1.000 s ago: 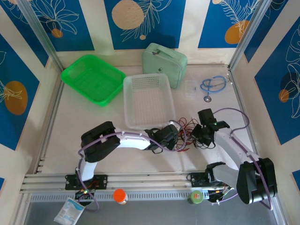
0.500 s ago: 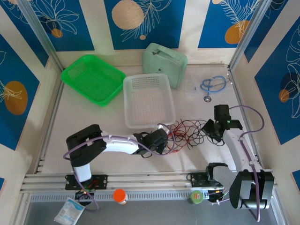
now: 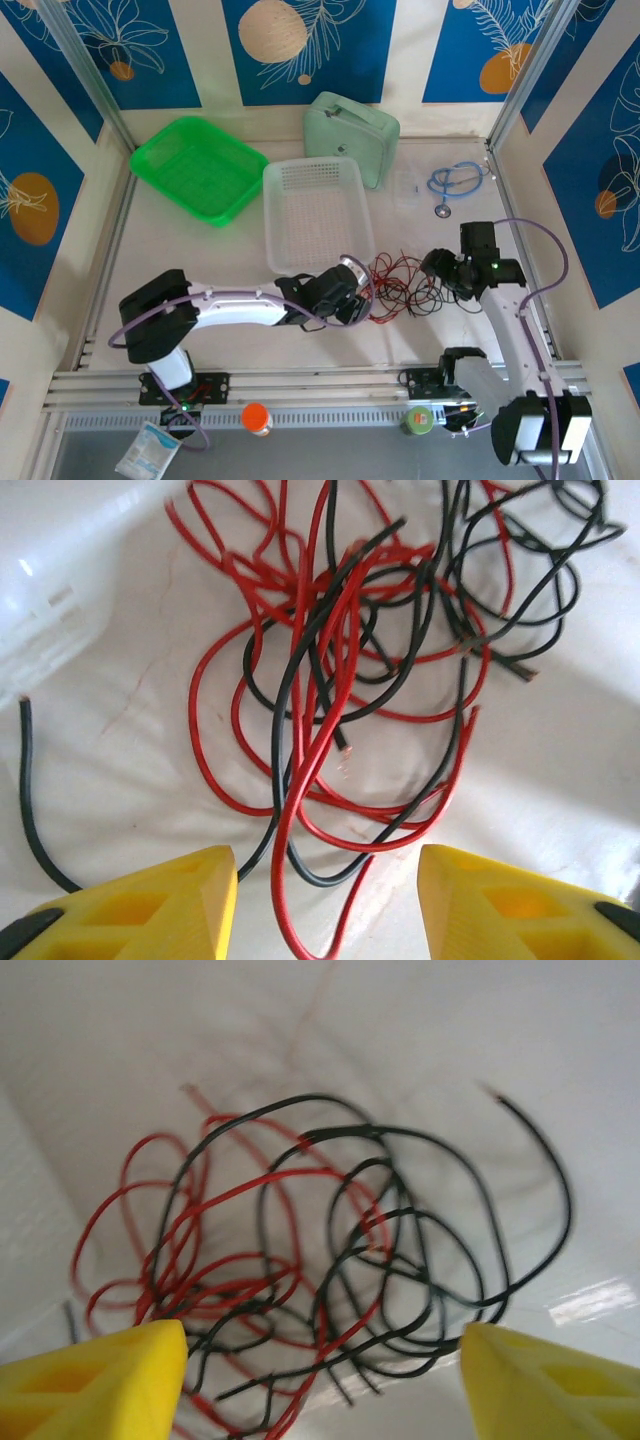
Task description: Untangle the cables
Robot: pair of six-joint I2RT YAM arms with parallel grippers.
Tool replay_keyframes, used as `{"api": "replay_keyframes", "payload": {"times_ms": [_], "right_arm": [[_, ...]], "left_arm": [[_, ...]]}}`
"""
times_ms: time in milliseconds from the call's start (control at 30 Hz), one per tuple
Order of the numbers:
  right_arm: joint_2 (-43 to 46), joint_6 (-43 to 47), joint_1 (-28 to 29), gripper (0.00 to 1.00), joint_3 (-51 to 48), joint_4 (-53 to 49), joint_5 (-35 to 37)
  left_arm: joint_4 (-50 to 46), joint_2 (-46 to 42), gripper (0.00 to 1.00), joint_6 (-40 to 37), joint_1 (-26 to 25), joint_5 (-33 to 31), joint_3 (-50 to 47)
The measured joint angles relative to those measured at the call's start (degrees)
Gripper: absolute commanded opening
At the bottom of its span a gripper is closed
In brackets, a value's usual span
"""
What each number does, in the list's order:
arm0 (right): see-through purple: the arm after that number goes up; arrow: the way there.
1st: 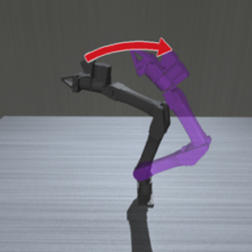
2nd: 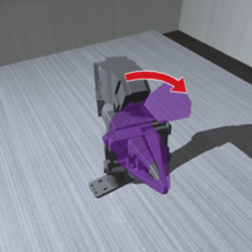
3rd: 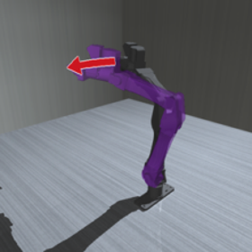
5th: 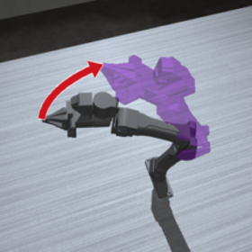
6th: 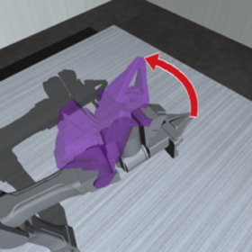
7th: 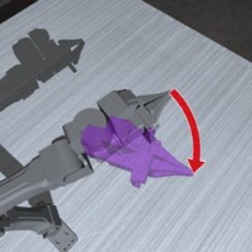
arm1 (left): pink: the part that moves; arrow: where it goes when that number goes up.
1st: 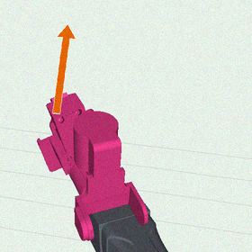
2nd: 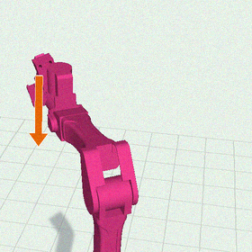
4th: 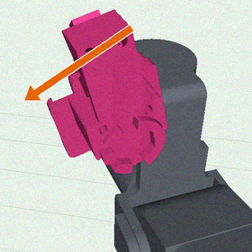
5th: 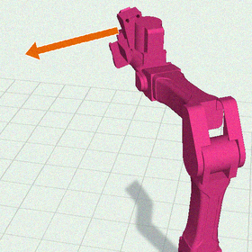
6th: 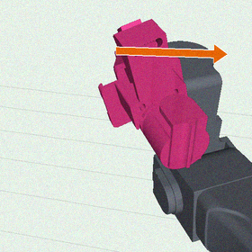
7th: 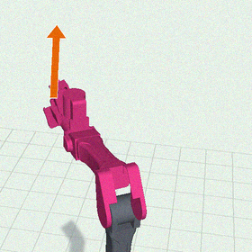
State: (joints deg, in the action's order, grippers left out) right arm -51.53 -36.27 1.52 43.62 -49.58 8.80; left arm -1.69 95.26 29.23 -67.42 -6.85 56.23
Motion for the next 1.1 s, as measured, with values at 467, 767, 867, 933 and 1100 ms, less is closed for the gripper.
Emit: {"api": "replay_keyframes", "payload": {"times_ms": [467, 767, 867, 933, 1100], "right_arm": [[1.25, -25.88, 16.39, 0.68, -11.47, 12.7, -8.22], [-3.69, -39.6, 16.48, 0.63, -12.57, 22.56, -8.41], [-8.17, -41.31, 16.48, 0.63, -12.66, 24.61, -8.41], [-10.8, -41.79, 16.46, 0.62, -12.66, 25.88, -8.39], [-16.2, -41.59, 15.85, 0.44, -12.63, 28.28, -7.26]], "left_arm": [[-1.29, 1.46, 0.54, -1.33, 0.0, -2.82, 1.7], [3.21, 8.0, 0.52, -1.97, 0.0, -1.18, 1.7], [4.81, 9.42, 0.49, -1.92, 0.0, -0.83, 1.68], [6.05, 10.34, 0.44, -1.75, 0.02, -0.46, 1.7], [8.44, 12.81, 0.11, -1.09, 0.02, 0.98, 2.12]]}}
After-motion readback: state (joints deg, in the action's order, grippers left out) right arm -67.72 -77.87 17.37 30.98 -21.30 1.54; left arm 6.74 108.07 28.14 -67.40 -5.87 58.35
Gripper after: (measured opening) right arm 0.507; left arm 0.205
